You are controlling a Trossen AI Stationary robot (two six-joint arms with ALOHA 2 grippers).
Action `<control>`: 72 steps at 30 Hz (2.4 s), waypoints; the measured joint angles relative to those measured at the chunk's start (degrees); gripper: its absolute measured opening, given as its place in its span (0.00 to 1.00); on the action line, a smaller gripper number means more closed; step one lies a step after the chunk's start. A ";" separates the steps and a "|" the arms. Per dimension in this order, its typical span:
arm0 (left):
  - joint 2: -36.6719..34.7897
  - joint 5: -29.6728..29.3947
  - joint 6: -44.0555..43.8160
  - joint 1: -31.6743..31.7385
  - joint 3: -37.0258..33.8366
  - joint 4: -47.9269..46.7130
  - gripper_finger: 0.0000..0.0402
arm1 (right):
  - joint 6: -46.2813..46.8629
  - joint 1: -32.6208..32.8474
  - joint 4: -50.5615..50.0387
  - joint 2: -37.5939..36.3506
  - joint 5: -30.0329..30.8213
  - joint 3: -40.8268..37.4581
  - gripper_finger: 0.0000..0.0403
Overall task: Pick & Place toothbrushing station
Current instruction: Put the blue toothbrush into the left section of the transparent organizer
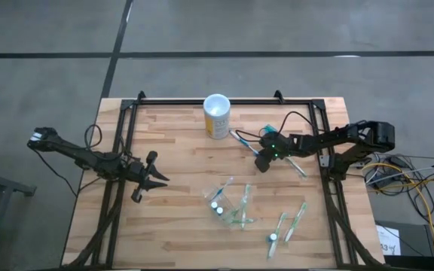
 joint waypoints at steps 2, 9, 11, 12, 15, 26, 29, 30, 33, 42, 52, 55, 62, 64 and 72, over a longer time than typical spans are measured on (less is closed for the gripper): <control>0.00 0.00 0.00 0.00 0.02 0.00 0.21 | 0.02 0.00 -0.02 0.00 -0.02 0.00 0.10; 0.00 0.02 0.00 0.01 0.00 0.01 0.21 | 0.26 0.00 -0.06 -0.12 -0.19 0.00 0.06; 0.00 0.02 0.00 0.00 0.01 0.01 0.21 | 0.27 0.00 -0.24 -0.42 -0.37 0.00 0.06; 0.00 0.00 0.00 0.02 0.00 0.01 0.21 | 0.28 0.02 -0.42 -0.72 -0.45 0.00 0.06; 0.00 0.00 0.00 0.02 0.00 0.02 0.21 | 0.26 0.04 -1.30 -2.46 -0.50 0.00 0.06; 0.00 0.02 0.00 0.00 0.01 0.01 0.21 | 3.82 0.04 -13.10 -14.88 -0.69 0.00 0.06; 0.00 0.01 0.00 0.01 0.01 0.01 0.21 | 5.72 0.04 -17.11 -18.43 -1.15 0.00 0.06; 0.00 0.01 0.00 0.01 0.00 0.00 0.21 | 6.76 0.04 -18.33 -19.75 -1.32 0.00 0.06; 0.00 0.02 0.00 0.00 0.01 0.00 0.21 | 9.44 0.04 -21.22 -23.21 -3.98 0.00 0.06; 0.00 0.02 0.00 0.01 0.02 0.02 0.21 | 23.21 0.04 -31.58 -30.50 -14.64 2.27 0.06; 0.00 0.02 0.00 0.02 0.00 0.02 0.21 | 27.09 0.04 -52.11 -32.12 -17.71 16.80 0.06; 0.00 0.00 0.00 0.00 0.02 0.00 0.21 | 22.91 0.02 -60.07 -31.30 -21.11 22.22 0.06; 0.00 0.02 0.00 0.00 0.00 0.00 0.21 | 11.14 0.24 -76.98 -28.76 -27.16 34.20 0.06; 0.00 0.02 0.00 0.00 0.01 0.01 0.21 | 8.30 0.64 -79.85 -28.12 -27.28 37.19 0.06; 0.00 0.02 0.00 0.02 0.00 0.00 0.21 | 2.30 2.48 -83.81 -25.59 -28.66 45.77 0.06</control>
